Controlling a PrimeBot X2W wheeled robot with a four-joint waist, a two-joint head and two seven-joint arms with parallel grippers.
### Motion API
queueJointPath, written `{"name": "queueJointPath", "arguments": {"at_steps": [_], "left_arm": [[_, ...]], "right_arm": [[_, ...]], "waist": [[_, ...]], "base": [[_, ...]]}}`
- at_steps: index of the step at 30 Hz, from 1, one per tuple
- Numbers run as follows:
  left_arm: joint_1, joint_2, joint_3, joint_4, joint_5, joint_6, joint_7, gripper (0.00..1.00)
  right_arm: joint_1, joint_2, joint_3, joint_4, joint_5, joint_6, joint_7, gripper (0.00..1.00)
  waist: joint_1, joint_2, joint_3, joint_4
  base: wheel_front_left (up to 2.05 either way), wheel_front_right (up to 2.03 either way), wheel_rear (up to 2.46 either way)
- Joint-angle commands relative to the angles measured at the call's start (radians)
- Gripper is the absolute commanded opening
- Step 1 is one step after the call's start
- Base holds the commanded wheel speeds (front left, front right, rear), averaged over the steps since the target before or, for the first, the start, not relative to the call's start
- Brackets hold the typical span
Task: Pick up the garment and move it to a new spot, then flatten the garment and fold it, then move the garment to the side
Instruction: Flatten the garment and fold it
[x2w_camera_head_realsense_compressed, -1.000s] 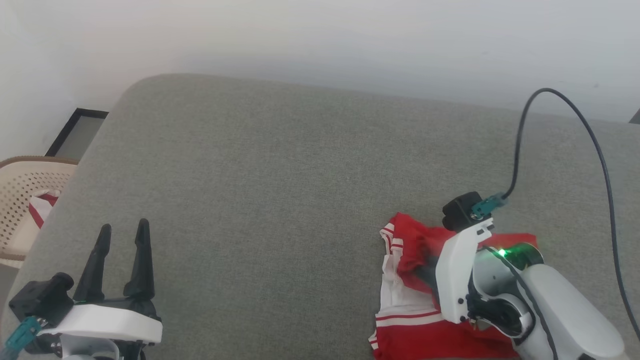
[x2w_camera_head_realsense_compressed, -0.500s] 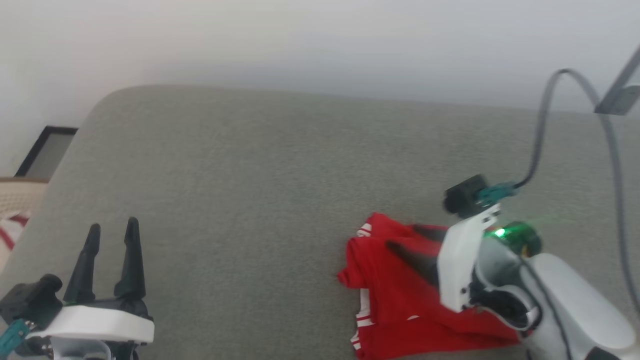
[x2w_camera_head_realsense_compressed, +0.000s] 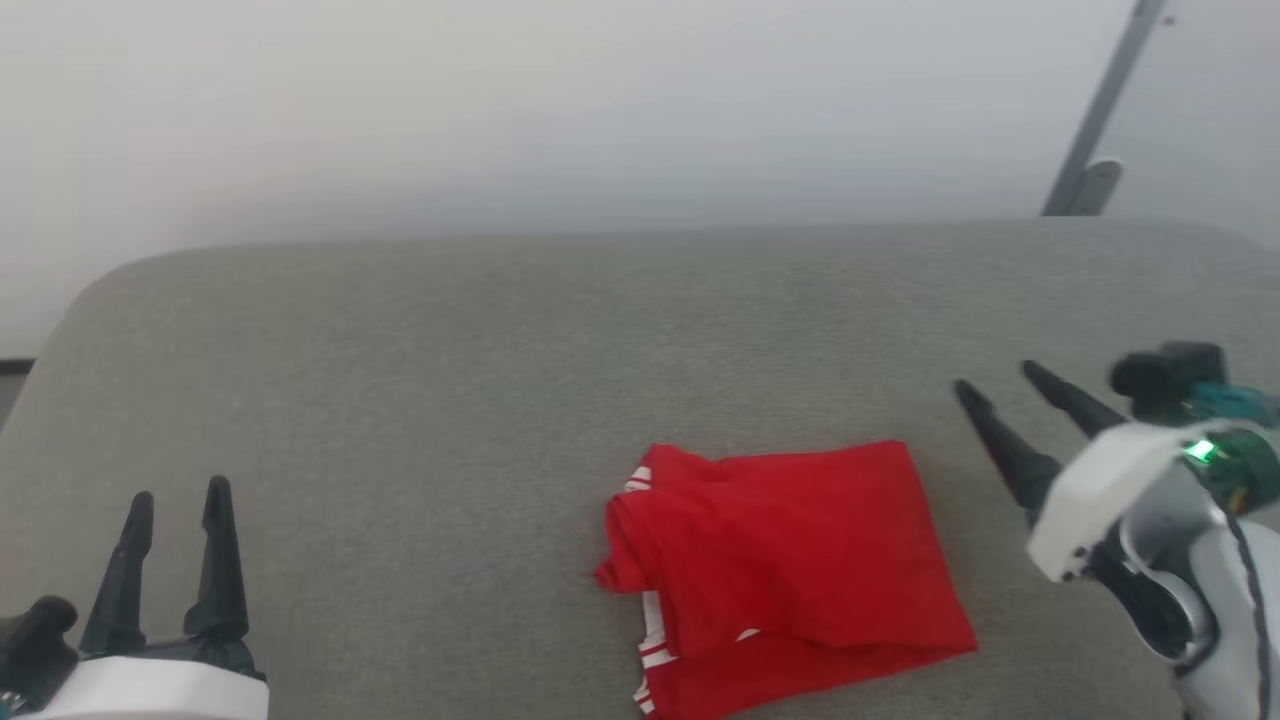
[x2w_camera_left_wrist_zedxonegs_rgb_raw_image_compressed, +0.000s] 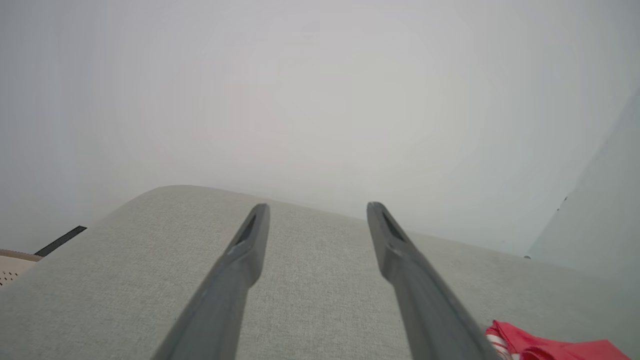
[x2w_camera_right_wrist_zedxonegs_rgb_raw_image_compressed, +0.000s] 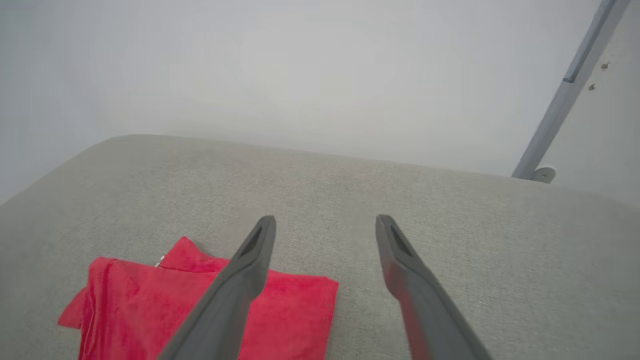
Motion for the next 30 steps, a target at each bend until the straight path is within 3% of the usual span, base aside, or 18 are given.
{"name": "queueJointPath", "arguments": {"at_steps": [1,13,30], "left_arm": [[0.015,-0.001,0.007,-0.006,0.002,-0.003,-0.004,1.0],[0.062,0.001,0.038,-0.019,0.003,-0.003,-0.004,1.0],[0.103,0.032,0.016,0.004,0.002,-0.003,-0.004,1.0]], "right_arm": [[0.022,-0.006,-0.021,0.007,-0.031,-0.001,-0.035,1.0],[0.14,0.026,-0.171,0.052,-0.154,-0.001,-0.255,1.0],[0.227,0.083,-0.226,0.068,-0.196,-0.001,-0.331,1.0]], "waist": [[0.0,0.0,-0.009,-0.022],[0.0,0.0,-0.025,-0.063],[0.0,0.0,-0.043,-0.045]], "base": [[0.0,0.0,0.0],[0.0,0.0,0.0],[0.0,0.0,0.0]]}}
